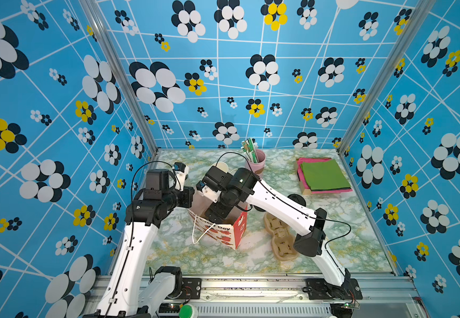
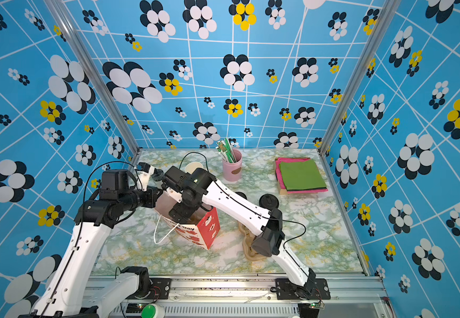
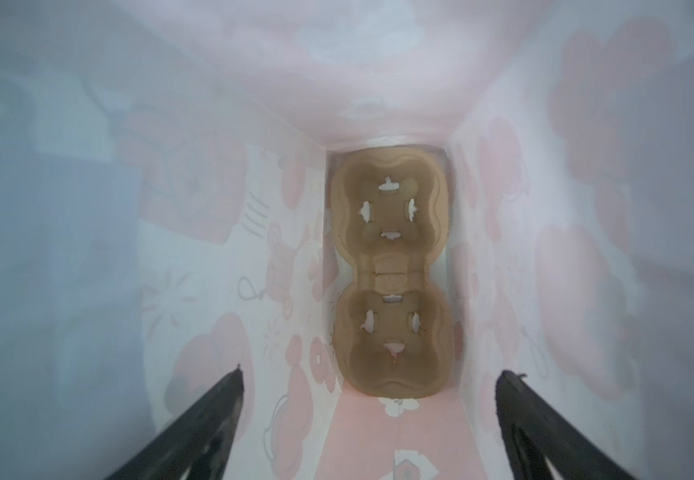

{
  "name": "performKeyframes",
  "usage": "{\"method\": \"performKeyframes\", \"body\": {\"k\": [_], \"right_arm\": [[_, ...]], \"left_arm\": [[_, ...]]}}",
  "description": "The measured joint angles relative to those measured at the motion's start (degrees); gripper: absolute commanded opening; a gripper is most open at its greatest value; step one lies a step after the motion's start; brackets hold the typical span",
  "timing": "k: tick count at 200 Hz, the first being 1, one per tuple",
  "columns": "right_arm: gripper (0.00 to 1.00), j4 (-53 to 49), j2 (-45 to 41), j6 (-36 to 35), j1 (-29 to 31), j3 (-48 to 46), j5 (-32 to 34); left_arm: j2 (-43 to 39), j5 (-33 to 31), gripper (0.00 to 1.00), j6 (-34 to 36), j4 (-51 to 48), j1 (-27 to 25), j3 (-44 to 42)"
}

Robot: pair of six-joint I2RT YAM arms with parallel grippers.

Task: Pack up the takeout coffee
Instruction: 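Open the right gripper and lift it out of the bag toward the cups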

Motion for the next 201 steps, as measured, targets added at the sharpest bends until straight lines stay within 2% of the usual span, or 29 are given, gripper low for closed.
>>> {"method": "performKeyframes", "body": {"k": [44, 99, 149, 201], "right_arm": [[0.99, 0.9, -3.3, 0.0, 0.5, 0.9, 1.8], [0.99, 5.7, -16.9, 0.8, 0.5, -1.2, 5.7], [0.99, 13.4, -34.6, 3.4, -1.0, -20.3, 12.1], [0.99, 15.0, -46.1, 8.6, -13.1, -39.6, 15.9]], "left_arm": [[0.0, 0.0, 0.0, 0.0, 0.0, 0.0, -0.1], [0.0, 0.0, 0.0, 0.0, 0.0, 0.0, -0.2], [-0.2, -0.2, 0.0, 0.0, 0.4, 0.0, -0.8], [-0.8, -0.2, 0.0, 0.0, 0.4, 0.0, -1.2]]}}
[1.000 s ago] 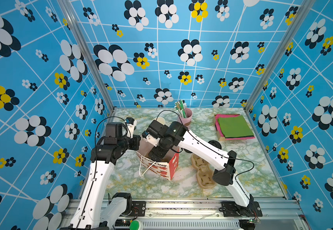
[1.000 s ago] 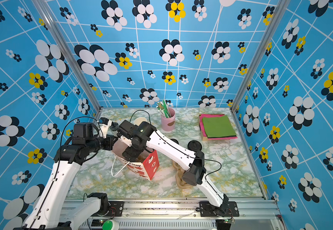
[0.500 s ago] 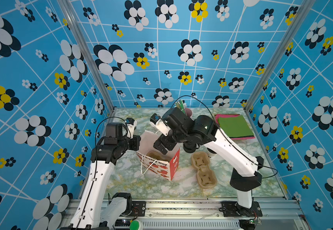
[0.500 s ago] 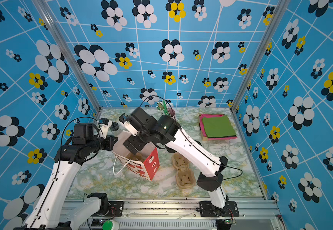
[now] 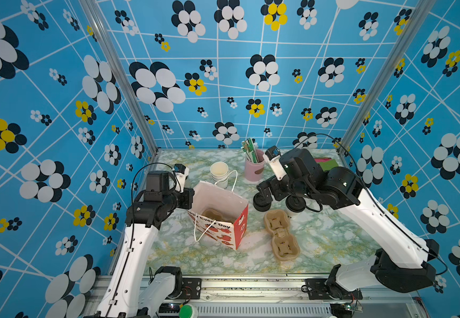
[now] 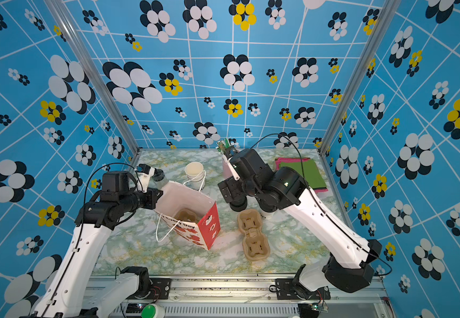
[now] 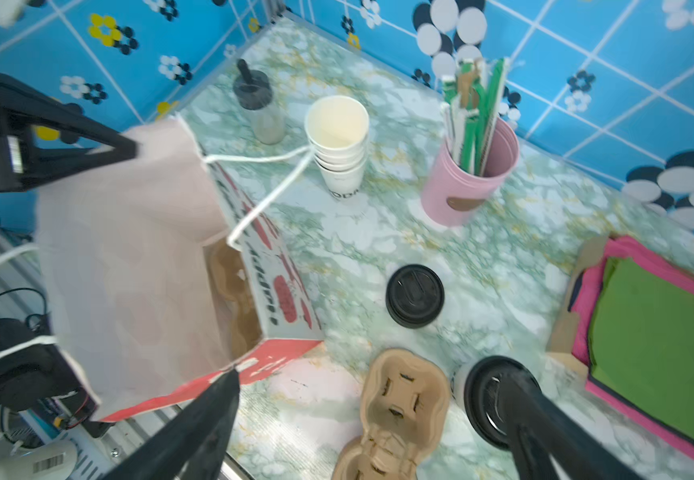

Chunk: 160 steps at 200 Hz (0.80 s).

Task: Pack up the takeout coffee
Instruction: 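Open the right gripper and lift it out of the bag toward the cups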

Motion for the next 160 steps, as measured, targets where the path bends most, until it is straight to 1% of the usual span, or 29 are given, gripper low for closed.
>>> {"method": "performKeyframes", "body": {"k": [37, 76, 126, 160], "right_arm": [[0.99, -0.5, -4.2, 1.9, -9.1, -9.5, -0.7], [0.99, -2.4, -3.7, 1.9, -17.1, -17.4, -2.7], [0.99, -2.9, 1.0, 0.9, -23.3, -21.1, -6.5], [0.99, -2.5, 3.9, -0.2, -25.5, -21.4, -9.4]], "left_arm": [[0.0, 0.0, 0.0, 0.0, 0.0, 0.0, 0.0], [0.0, 0.0, 0.01, 0.0, 0.0, 0.0, 0.0], [0.0, 0.0, 0.03, 0.2, 0.0, 0.0, 0.0], [0.0, 0.0, 0.03, 0.4, 0.0, 0.0, 0.0]]}}
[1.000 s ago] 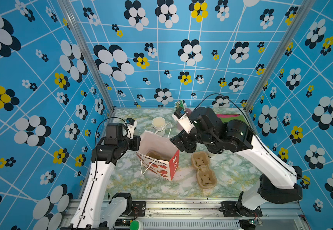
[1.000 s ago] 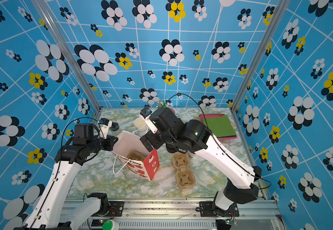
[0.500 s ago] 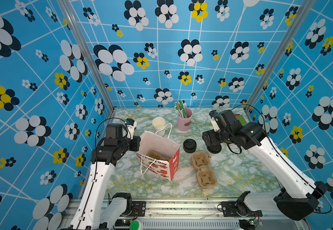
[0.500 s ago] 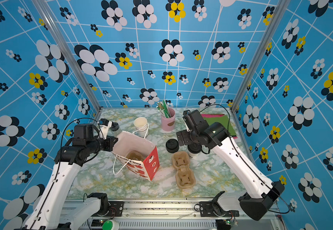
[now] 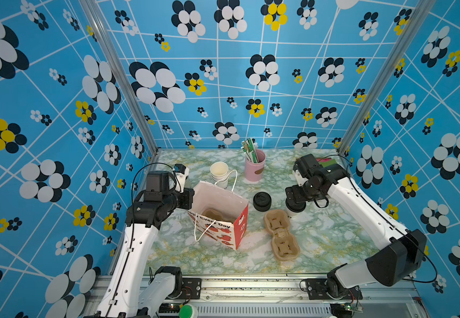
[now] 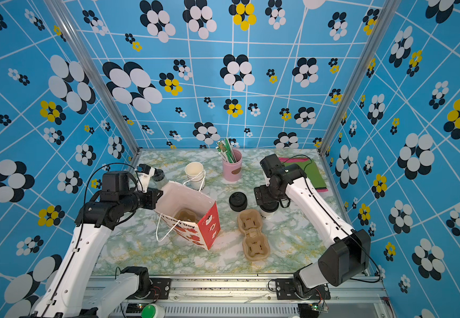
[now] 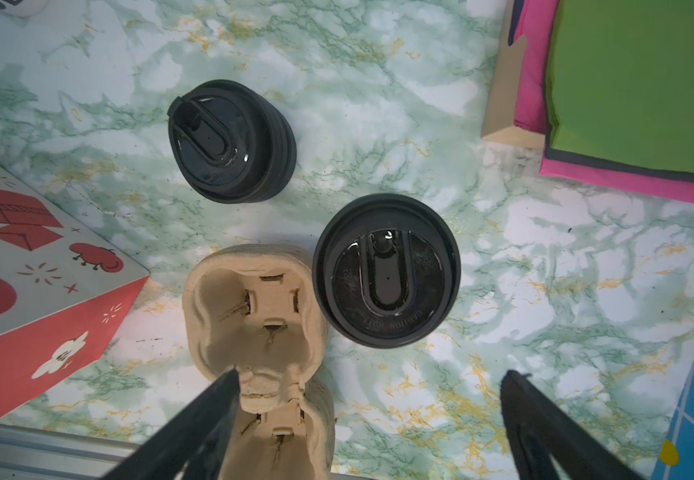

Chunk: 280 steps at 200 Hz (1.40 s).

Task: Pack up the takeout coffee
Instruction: 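Open the right gripper and lift it out of the bag toward the cups, then lower the right gripper over a black-lidded coffee cup and grasp it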

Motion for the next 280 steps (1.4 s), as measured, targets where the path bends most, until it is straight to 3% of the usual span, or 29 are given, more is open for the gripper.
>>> {"method": "performKeyframes", "body": {"k": [101, 203, 280], "right_arm": [[0.98, 0.9, 7.1, -5.4, -2.1, -0.7, -2.9], [0.78, 1.1, 8.9, -8.4, -2.6, -0.7, -2.5], [0.8, 1.3, 8.9, -8.5, -3.3, -0.5, -2.5]], "left_arm": [[0.0, 0.0, 0.03, 0.0, 0.0, 0.0, 0.0], [0.0, -0.2, 0.03, 0.0, 0.0, 0.0, 0.0], [0.0, -0.2, 0.03, 0.0, 0.0, 0.0, 0.0]]}}
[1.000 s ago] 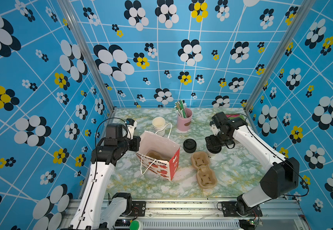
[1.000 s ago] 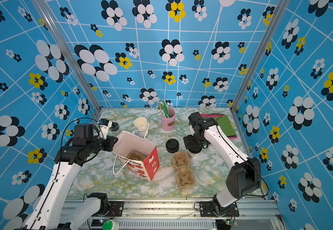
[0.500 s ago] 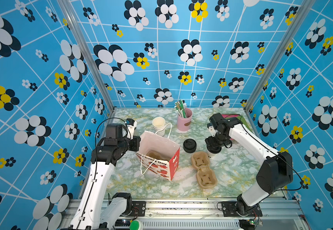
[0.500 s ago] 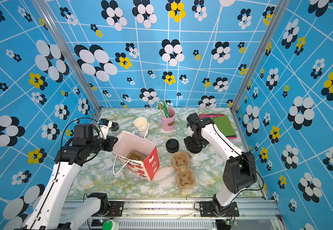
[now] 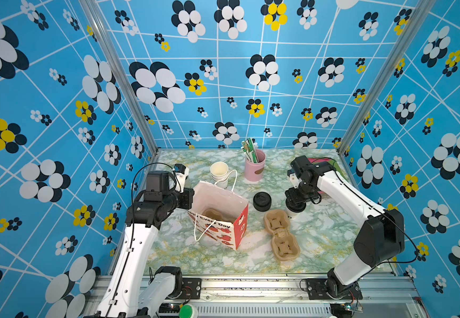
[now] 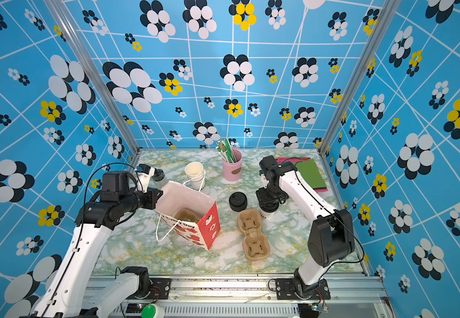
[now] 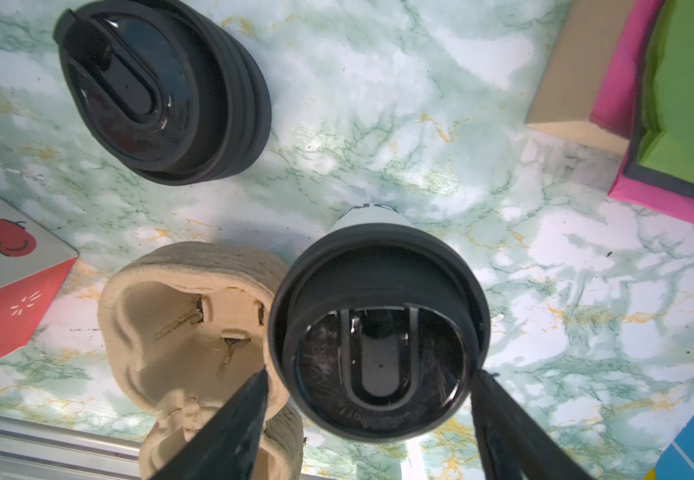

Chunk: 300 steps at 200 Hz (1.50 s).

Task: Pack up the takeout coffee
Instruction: 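Lower the right gripper over a black-lidded coffee cup and grasp it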

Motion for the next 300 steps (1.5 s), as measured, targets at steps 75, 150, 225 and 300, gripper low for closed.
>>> {"method": "performKeyframes", "body": {"k": [75, 150, 225, 300], "right_arm": [[0.83, 0.7, 0.0, 0.0, 0.0, 0.0, 0.0], [0.83, 2.1, 0.0, 0.0, -1.2, 0.0, 0.0], [0.82, 3.3, 1.6, 0.0, -1.5, -0.5, -0.3], [0.77, 4.2, 1.9, 0.2, -1.5, -1.6, -0.7]], "left_arm": [[0.0, 0.0, 0.03, 0.0, 0.0, 0.0, 0.0], [0.0, 0.0, 0.03, 0.0, 0.4, 0.0, -0.3], [0.0, 0.0, 0.03, 0.0, 0.5, 0.0, -0.3], [0.0, 0.0, 0.03, 0.0, 0.5, 0.0, -0.3]]}}
